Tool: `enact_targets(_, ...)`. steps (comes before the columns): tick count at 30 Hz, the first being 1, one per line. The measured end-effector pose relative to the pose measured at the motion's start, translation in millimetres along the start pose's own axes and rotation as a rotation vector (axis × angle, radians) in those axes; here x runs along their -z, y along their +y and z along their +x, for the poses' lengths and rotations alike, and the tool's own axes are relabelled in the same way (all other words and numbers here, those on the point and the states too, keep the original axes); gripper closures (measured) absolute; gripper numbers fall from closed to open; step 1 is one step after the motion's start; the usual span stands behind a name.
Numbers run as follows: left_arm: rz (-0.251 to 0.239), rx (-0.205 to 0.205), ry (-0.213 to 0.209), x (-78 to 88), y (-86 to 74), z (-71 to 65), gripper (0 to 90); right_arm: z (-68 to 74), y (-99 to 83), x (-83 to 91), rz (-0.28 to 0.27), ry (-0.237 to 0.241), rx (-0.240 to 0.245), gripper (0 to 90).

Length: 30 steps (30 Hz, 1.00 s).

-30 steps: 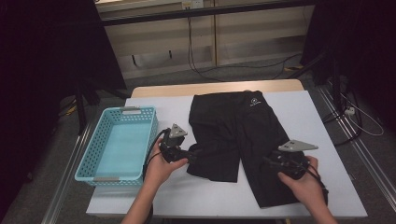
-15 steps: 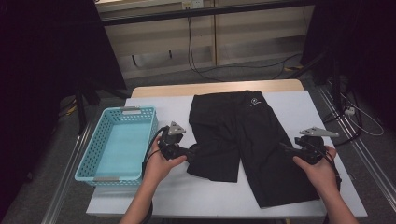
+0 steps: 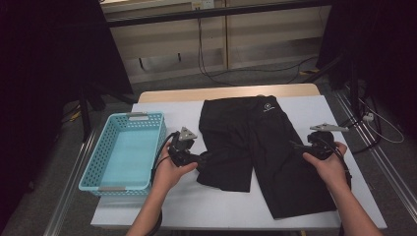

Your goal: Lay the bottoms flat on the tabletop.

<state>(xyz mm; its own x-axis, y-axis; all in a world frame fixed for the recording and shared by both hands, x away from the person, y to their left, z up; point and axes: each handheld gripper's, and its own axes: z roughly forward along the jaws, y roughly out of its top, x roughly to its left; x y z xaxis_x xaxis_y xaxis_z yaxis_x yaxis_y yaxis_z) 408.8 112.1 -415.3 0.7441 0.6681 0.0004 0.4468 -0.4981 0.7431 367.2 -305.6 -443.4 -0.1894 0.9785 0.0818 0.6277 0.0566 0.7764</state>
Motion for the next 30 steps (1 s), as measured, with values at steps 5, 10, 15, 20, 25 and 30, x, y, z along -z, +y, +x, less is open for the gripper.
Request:
enact_targets(5,0.004,0.0,-0.01,-2.2,0.7,0.9,9.7,-1.3,5.0,-8.7,0.003,-0.009,0.002,26.9)
enact_targets(10,0.003,0.011,-0.009,-2.7,-0.4,1.6,9.2,0.7,10.7,-18.2,0.005,-0.021,0.027,28.3)
enact_targets(15,0.015,0.017,0.005,-3.1,-4.3,2.8,9.0,-0.8,16.4,-23.9,0.005,-0.009,0.011,28.5)
enact_targets(20,0.026,0.028,-0.004,-2.9,-8.3,4.9,8.8,-3.3,24.5,-31.6,0.013,-0.017,0.008,33.7)
enact_targets(25,0.022,0.027,0.004,0.0,-9.8,3.2,8.8,-4.6,32.2,-41.8,0.014,-0.015,0.02,39.0)
enact_targets(30,0.012,0.028,0.023,3.7,-10.6,5.2,8.8,-7.0,40.3,-54.5,0.025,-0.033,0.045,44.0)
